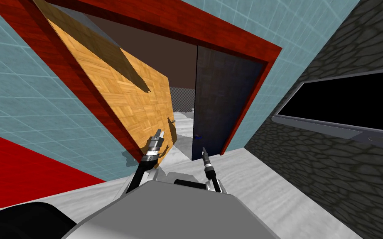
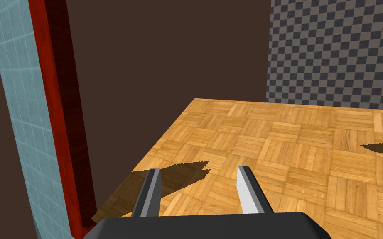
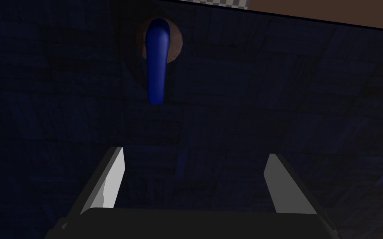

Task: Push the door open

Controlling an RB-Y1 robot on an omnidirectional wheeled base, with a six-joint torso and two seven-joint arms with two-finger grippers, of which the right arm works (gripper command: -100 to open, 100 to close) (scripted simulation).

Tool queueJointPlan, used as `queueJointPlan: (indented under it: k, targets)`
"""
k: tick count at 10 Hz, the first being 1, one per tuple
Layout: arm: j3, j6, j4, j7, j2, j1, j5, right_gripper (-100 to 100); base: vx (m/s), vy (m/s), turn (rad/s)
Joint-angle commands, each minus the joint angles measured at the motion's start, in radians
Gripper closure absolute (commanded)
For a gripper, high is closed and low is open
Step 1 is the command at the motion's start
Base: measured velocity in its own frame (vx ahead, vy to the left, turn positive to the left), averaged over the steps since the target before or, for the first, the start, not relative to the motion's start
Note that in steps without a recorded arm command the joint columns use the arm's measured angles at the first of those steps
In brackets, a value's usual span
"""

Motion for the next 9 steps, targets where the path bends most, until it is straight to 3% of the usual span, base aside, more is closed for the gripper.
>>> queueJointPlan:
  k: [1,4,6,9]
  targets:
    - [0.003,-0.010,0.032,-0.001,0.008,-0.010,0.001,-100,0.073,-0.061,0.040]
    - [0.008,-0.022,0.078,-0.002,0.021,-0.025,0.003,-100,0.079,-0.060,0.045]
    - [0.015,-0.039,0.140,-0.004,0.042,-0.046,0.006,-100,0.118,-0.096,0.074]
    - [0.019,-0.052,0.187,-0.006,0.061,-0.061,0.008,-100,0.112,-0.091,0.049]
